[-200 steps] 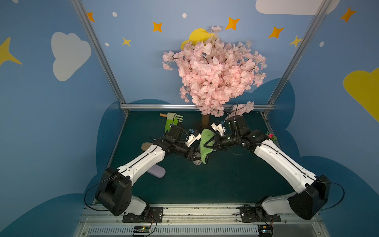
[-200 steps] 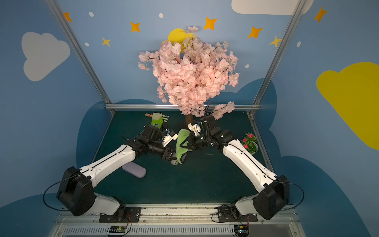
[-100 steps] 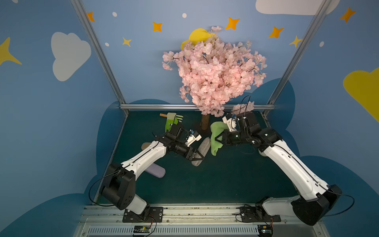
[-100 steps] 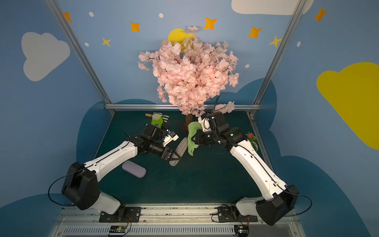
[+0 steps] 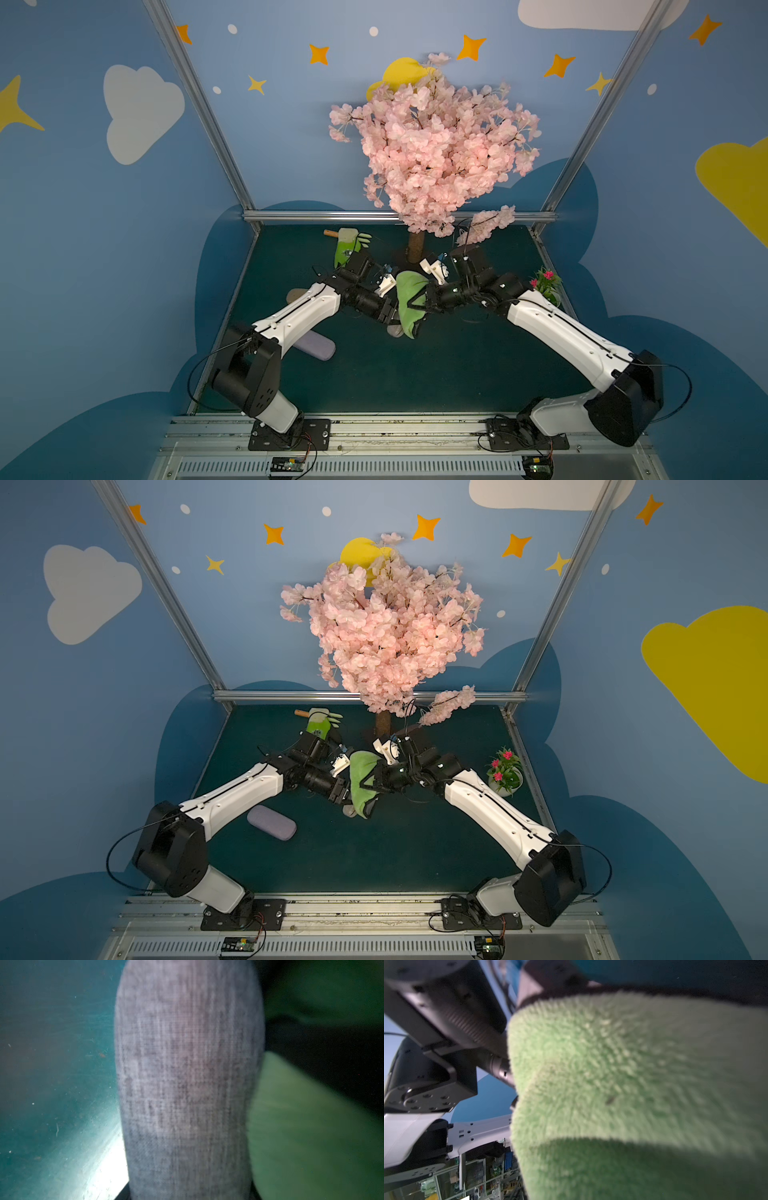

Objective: Wipe the eyeglass case
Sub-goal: Wipe the dirt from the eyeglass case.

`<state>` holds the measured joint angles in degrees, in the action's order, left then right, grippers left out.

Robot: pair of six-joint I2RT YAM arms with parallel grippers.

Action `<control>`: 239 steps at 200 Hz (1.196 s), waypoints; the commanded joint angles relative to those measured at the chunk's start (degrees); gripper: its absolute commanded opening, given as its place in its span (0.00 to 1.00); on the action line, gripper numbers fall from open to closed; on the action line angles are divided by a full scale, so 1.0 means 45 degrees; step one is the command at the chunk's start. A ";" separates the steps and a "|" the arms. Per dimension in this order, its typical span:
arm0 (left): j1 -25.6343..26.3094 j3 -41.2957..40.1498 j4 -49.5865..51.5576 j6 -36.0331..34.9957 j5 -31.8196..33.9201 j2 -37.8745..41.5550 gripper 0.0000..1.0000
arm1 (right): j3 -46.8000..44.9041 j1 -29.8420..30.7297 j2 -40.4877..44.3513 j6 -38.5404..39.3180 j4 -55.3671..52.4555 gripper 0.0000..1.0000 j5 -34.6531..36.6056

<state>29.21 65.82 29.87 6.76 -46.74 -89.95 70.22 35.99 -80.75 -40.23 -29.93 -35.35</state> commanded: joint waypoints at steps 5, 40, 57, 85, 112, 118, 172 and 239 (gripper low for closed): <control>0.0449 -0.0068 -0.0811 -0.0229 -0.1893 0.0710 0.03 | 0.0283 -0.1507 -0.0616 0.1644 -0.1477 0.00 0.2397; 0.0636 -0.0051 -0.0815 -0.0224 -0.1976 0.0541 0.03 | 0.1286 -0.2126 -0.0830 0.2617 -0.2536 0.00 0.3602; 0.0650 -0.0049 -0.0888 -0.0213 -0.2015 0.0587 0.03 | 0.2057 -0.1915 -0.0660 0.3313 -0.3621 0.00 0.5057; 0.0638 -0.0074 -0.0761 -0.0402 -0.1854 0.0472 0.03 | 0.3277 -0.1142 -0.0027 0.3979 -0.5183 0.00 0.6442; 0.0475 0.0022 -0.0578 -0.0639 -0.1487 0.0209 0.03 | 0.3302 -0.0595 0.0946 0.3148 -0.4615 0.00 0.3286; 0.0428 0.0055 -0.0569 -0.0645 -0.1506 0.0170 0.03 | 0.3144 -0.0595 0.1111 0.2599 -0.4242 0.00 0.2287; 0.0442 0.0121 -0.0876 -0.0490 -0.1645 0.0277 0.03 | -0.0477 0.0760 0.0953 -0.4048 0.2173 0.00 -0.2127; 0.0413 0.0191 -0.0803 -0.0531 -0.1692 0.0680 0.03 | 0.1331 -0.1888 -0.0386 0.0880 -0.3275 0.00 0.0953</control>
<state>30.57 64.71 29.26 5.39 -49.91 -89.38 70.30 33.47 -80.77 -49.43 -27.77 -43.62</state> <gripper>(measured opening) 0.607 0.090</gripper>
